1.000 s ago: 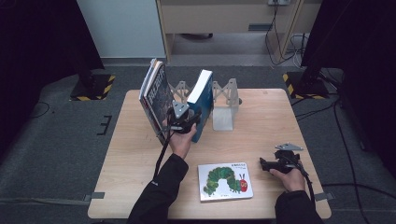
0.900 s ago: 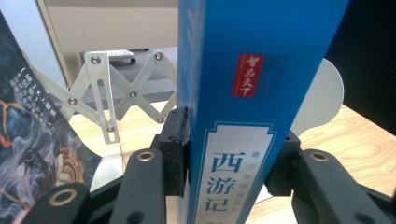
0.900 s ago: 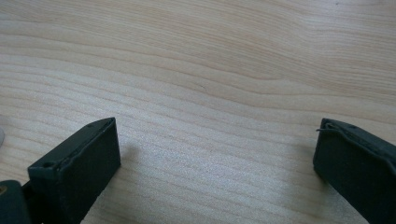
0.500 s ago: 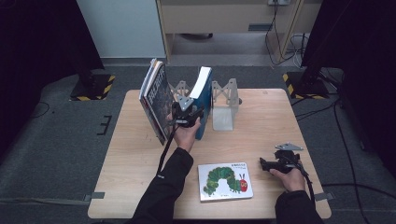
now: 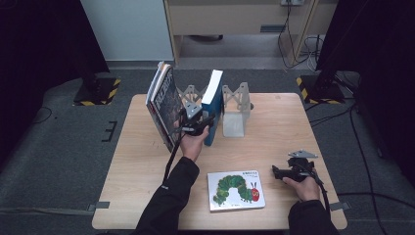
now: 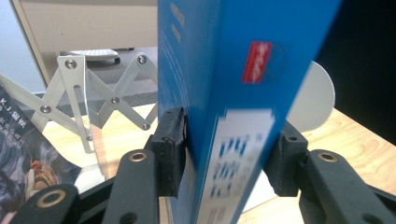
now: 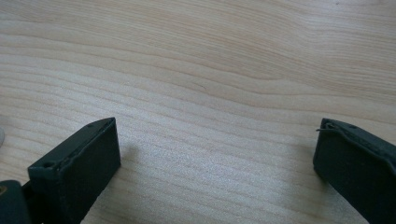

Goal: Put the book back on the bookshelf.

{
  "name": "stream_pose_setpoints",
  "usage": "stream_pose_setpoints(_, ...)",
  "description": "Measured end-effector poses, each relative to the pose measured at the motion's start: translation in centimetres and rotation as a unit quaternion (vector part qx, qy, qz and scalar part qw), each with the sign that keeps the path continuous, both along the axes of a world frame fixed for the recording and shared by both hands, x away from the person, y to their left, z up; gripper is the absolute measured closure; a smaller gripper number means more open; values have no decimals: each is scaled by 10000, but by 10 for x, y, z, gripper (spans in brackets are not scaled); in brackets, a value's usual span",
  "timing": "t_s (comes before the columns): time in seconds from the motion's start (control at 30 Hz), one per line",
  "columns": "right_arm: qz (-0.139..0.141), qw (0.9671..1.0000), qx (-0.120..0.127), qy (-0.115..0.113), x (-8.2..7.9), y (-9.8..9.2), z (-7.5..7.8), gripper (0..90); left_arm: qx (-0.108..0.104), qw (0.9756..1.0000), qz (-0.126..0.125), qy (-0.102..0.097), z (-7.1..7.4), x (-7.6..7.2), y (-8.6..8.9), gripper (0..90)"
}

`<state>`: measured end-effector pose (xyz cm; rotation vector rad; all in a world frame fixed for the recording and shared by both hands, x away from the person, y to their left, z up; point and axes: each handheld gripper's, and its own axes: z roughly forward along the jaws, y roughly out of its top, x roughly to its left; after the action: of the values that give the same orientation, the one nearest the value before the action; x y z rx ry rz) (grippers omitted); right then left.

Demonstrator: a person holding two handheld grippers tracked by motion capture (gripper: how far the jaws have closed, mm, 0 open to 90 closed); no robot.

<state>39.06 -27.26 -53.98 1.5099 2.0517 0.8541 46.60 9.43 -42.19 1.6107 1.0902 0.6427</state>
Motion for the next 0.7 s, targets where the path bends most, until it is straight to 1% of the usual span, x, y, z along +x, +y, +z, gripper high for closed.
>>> stream_pose_setpoints(0.1,1,10000,-1,0,0,0,0,10,-72,10000,-34,21,-2,-3,4,544)
stream_pose_setpoints(0.27,2,10000,-1,1,0,0,0,10,-38,10000,-24,32,-1,-5,3,555)
stream_pose_setpoints(0.33,4,10000,3,5,0,0,0,10,18,10000,2,60,1,-4,0,557)
stream_pose_setpoints(0.4,4,10000,4,6,0,0,0,10,75,9999,-25,69,2,-3,-3,555)
stream_pose_setpoints(0.53,4,10000,-1,0,0,0,0,10,106,9999,-47,83,3,1,-11,547)
stream_pose_setpoints(0.7,11,10000,4,7,0,0,0,10,85,9999,-57,103,3,5,-18,541)
